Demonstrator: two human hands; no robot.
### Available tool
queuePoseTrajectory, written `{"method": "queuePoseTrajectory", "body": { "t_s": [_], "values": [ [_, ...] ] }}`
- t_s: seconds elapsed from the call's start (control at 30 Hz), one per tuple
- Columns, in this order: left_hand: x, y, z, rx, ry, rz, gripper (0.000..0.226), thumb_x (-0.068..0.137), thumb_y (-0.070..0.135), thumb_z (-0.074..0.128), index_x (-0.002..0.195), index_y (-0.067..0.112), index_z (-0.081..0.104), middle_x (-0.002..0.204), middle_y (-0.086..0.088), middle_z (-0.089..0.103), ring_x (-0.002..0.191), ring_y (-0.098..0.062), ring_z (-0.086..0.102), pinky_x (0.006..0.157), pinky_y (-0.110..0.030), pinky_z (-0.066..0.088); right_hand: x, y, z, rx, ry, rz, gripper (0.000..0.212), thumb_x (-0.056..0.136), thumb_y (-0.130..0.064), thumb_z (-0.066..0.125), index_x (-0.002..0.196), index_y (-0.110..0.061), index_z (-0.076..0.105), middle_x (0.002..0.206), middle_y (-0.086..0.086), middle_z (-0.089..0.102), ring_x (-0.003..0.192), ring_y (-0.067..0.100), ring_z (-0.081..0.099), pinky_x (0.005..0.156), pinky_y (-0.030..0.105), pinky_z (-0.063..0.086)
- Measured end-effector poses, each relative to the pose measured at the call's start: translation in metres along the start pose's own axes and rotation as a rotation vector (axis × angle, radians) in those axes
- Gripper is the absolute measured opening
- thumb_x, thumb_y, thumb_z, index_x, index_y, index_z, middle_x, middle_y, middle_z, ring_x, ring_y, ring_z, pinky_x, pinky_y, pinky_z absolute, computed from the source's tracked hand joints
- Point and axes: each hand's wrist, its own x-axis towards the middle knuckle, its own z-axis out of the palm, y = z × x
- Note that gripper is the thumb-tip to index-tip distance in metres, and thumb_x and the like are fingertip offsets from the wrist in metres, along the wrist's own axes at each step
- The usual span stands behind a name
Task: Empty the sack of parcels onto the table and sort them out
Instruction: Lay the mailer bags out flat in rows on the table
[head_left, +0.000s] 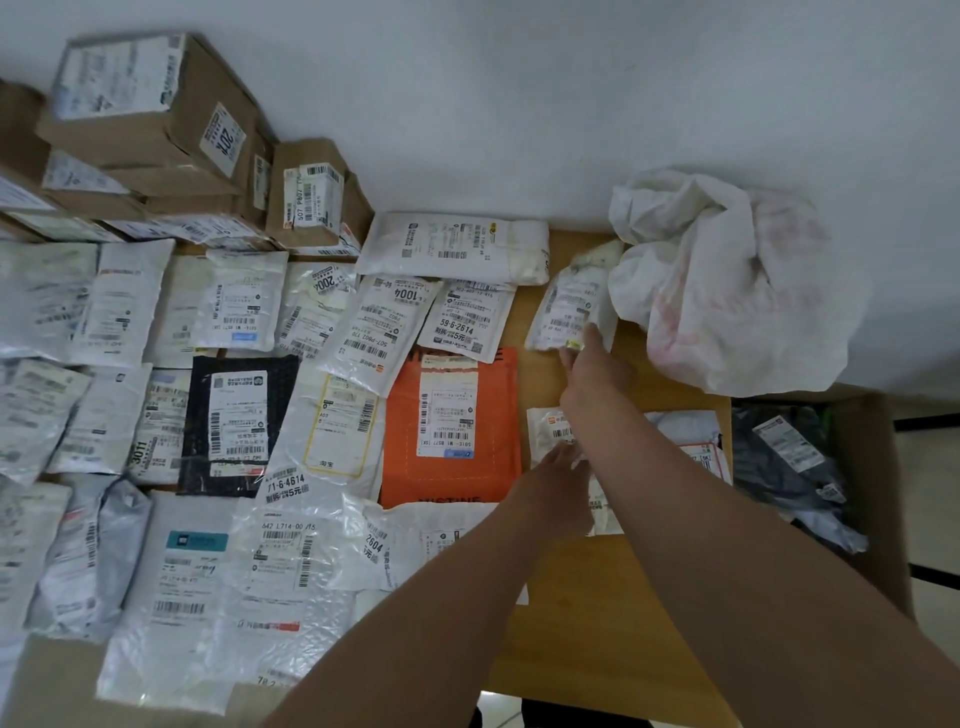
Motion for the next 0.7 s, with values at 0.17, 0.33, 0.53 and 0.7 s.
{"method": "queuePoseTrajectory", "body": {
  "t_s": [0.17,0.33,0.53,0.7],
  "values": [
    [-0.002,0.0,0.001,-0.035,0.026,0.007,0.073,0.087,0.005,0.05,0.153,0.016,0.022,0.163,0.005,0.002,0.15,-0.019,0.004,0.11,-0.044,0.039,-0.009,-0.02,0.009,0.267,-0.13,0.072,0.029,0.083,0.0,0.064,0.112,-0.005,0.061,0.101,0.007,0.066,0.084,0.011,0.063,0.063,0.014,0.055],
    [0.001,-0.001,0.006,-0.008,0.021,-0.003,0.075,0.088,0.008,0.05,0.155,0.017,0.016,0.163,0.007,-0.001,0.15,-0.018,0.0,0.112,-0.045,0.035,-0.003,-0.021,0.012,0.256,-0.254,0.141,0.027,0.094,-0.011,0.059,0.121,-0.009,0.058,0.107,0.007,0.064,0.105,0.019,0.063,0.095,0.029,0.053],
    [0.004,-0.004,0.014,0.088,0.064,0.01,0.072,0.091,0.015,0.051,0.154,0.018,0.015,0.164,0.003,-0.003,0.151,-0.019,-0.006,0.116,-0.046,0.03,-0.01,-0.024,-0.011,0.075,-0.19,0.158,0.012,0.093,-0.01,0.059,0.105,-0.009,0.06,0.097,0.004,0.056,0.09,0.015,0.059,0.091,0.027,0.055],
    [0.016,0.002,0.007,0.196,0.133,-0.021,0.068,0.095,0.022,0.046,0.154,0.015,0.014,0.164,-0.003,-0.007,0.15,-0.025,-0.011,0.121,-0.048,0.006,-0.018,-0.011,-0.091,-0.726,-0.099,-0.564,0.009,0.09,-0.015,0.052,0.091,-0.013,0.06,0.091,0.003,0.062,0.087,0.02,0.054,0.079,0.036,0.044]
  ]
}}
